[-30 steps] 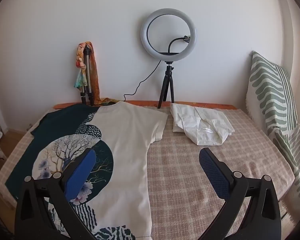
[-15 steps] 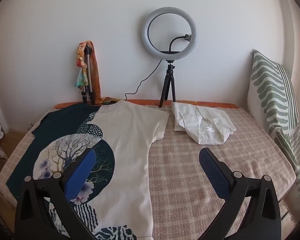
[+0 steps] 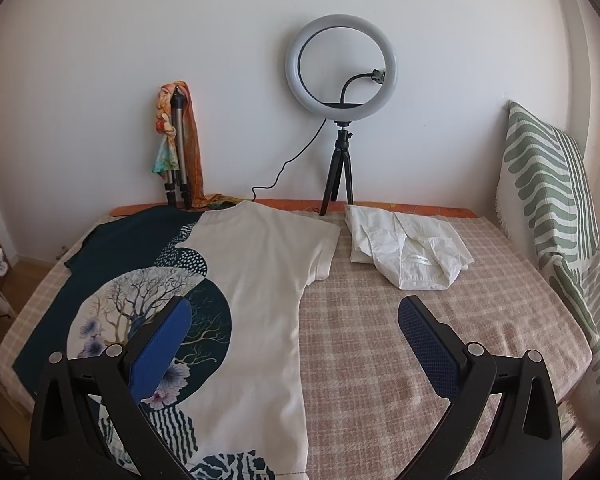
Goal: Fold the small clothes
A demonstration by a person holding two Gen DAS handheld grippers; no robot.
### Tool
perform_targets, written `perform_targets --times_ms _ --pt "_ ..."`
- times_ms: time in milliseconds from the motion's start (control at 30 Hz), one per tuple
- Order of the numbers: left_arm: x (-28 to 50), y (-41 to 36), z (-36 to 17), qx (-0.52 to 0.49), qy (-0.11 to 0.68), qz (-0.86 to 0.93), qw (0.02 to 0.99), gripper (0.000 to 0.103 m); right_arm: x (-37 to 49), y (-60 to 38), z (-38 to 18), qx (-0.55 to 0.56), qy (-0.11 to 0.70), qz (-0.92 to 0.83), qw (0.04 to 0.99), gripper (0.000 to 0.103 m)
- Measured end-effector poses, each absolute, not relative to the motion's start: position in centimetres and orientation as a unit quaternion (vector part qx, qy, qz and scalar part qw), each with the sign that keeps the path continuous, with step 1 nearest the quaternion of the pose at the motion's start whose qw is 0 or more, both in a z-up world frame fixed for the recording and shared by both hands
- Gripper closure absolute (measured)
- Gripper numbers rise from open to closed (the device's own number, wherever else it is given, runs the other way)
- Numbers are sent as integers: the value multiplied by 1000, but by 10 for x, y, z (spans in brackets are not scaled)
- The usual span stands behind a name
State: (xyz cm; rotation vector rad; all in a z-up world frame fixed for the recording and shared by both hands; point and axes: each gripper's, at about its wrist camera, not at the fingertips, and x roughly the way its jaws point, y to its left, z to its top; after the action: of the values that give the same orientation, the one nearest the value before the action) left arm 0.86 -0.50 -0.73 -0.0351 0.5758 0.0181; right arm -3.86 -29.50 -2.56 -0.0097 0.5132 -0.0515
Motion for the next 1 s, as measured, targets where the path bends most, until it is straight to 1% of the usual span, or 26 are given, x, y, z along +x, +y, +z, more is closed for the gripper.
perform_targets --times_ms 1000 --pt "7 0 -6 -22 284 10 959 0 -37 -294 -25 -2 259 -23 966 1"
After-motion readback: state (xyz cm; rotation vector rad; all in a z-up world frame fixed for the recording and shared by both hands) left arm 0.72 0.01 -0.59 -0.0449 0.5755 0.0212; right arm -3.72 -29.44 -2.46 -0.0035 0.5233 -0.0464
